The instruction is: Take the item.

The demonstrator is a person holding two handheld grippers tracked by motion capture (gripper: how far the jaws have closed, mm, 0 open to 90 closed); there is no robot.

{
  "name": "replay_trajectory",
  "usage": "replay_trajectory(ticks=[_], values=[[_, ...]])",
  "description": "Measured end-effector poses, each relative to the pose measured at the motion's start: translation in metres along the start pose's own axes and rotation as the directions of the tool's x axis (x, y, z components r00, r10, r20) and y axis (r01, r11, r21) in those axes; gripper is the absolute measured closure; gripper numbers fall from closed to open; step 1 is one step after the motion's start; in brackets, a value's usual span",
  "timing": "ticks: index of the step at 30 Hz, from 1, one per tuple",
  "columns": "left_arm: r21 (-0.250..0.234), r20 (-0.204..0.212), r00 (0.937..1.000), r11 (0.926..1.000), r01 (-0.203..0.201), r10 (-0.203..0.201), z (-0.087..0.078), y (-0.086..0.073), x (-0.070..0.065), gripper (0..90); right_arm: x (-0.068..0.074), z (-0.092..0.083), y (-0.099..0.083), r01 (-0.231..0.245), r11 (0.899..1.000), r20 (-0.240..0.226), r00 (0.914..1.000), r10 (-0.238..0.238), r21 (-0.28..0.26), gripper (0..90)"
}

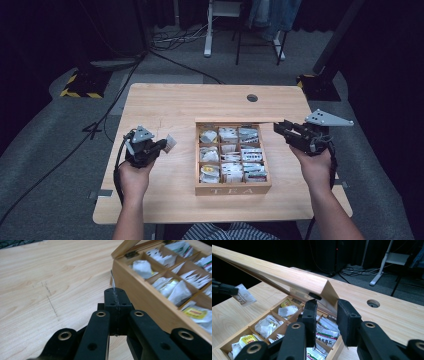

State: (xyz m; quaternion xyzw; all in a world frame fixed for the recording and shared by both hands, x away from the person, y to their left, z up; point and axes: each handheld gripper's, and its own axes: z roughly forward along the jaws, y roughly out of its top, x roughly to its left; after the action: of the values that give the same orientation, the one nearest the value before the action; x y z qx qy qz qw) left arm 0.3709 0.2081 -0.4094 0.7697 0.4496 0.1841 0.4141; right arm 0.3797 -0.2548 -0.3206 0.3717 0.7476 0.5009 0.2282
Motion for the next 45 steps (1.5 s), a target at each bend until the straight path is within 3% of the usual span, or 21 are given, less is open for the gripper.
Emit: replay_trajectory(ticks=[18,29,37,38,45], values=[[0.026,0.033,0.9929,0.9932,0.113,-0.114,0.019,-0.021,0.025,89.7,0.0,0.001,-0.001,-0.001,1.0,0.0,1.0,0.001,0.004,68.8],[0.045,0.044,0.9882,0.9885,0.145,-0.147,0.03,-0.028,0.032,89.6,0.001,0.001,-0.001,-0.005,1.0,0.0,1.0,0.005,0.009,68.0],[0.068,0.033,0.9886,0.9872,0.144,-0.147,0.038,-0.032,0.033,89.0,0.0,0.002,-0.001,-0.006,1.0,0.001,1.0,0.006,0.011,67.6],[0.074,0.022,0.9904,0.9882,0.134,-0.136,0.039,-0.032,0.033,85.9,0.001,0.002,-0.001,-0.006,1.0,0.001,1.0,0.006,0.011,67.6],[0.101,-0.039,0.9854,0.9804,0.169,-0.166,0.041,-0.032,0.037,53.0,0.0,0.001,-0.002,-0.005,1.0,-0.002,1.0,0.005,0.012,67.6]])
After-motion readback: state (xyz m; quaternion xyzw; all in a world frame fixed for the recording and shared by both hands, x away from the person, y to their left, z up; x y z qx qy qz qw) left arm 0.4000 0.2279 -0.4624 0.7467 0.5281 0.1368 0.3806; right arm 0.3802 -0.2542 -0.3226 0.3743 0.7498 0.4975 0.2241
